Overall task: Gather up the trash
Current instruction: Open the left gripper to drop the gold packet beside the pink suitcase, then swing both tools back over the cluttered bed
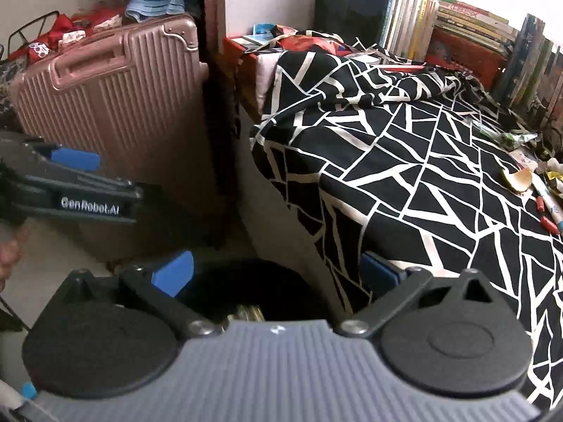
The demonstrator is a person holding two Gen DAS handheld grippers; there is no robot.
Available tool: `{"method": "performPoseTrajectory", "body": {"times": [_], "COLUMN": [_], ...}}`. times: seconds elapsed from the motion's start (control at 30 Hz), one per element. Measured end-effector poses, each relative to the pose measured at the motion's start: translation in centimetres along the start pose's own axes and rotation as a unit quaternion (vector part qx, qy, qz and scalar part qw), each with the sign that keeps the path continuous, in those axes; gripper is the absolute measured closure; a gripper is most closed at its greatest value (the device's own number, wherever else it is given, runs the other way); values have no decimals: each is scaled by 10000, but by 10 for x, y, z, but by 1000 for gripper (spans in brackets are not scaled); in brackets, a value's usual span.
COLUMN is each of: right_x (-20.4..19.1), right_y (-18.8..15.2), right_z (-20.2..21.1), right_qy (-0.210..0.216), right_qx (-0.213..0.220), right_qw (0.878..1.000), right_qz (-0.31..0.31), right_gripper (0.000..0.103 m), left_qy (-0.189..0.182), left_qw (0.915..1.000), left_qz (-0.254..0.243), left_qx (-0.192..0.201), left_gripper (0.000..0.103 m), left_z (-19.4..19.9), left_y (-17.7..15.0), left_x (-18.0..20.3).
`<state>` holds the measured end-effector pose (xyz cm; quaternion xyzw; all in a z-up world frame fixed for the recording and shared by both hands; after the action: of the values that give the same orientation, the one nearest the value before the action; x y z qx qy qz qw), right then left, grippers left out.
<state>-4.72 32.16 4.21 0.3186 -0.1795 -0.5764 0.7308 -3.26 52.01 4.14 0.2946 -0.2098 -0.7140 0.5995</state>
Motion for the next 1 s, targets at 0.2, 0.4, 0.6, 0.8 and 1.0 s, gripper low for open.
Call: {"method": "performPoseTrajectory", "body": {"times": [0.2,0.4,0.6,0.8,1.0], "right_x": [9,21,32,55,74], "right_y": [1,2,16,44,82], "right_z": [9,20,60,114,171], "right_qy": [-158,-438,-502,-181,-339], "right_qx": [81,124,342,659,1157], "right_qw": [9995,9976,9959,9859,9746], "right_qz": [-254,-513,-665,-1530,-1888], "right_gripper": [0,0,0,0,0], "left_qy": [-11,-209,-661,-1225,-1678], "left_qw": [9999,9994,9954,9799,9616], "left_qz": [-123,-237,-516,-1094,-1412], "left_qx": [91,124,466,1134,1651], "left_gripper": [20,19,20,21,21], "left_z": [3,4,33,75,122], "left_y": [4,9,35,82,133], "left_x": [-3,6,22,37,44]}}
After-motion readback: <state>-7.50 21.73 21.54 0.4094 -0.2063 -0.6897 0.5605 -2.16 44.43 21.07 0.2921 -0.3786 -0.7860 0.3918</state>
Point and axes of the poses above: each gripper's, at about its wrist camera, not at the fingertips, and z roughly against the way its jaws point, x to its right, y to its top, the point moved 1 cm from there along -z, roughly the way its jaws point, and after that the axes turned 10 degrees about -z, right-handed, at the moved point
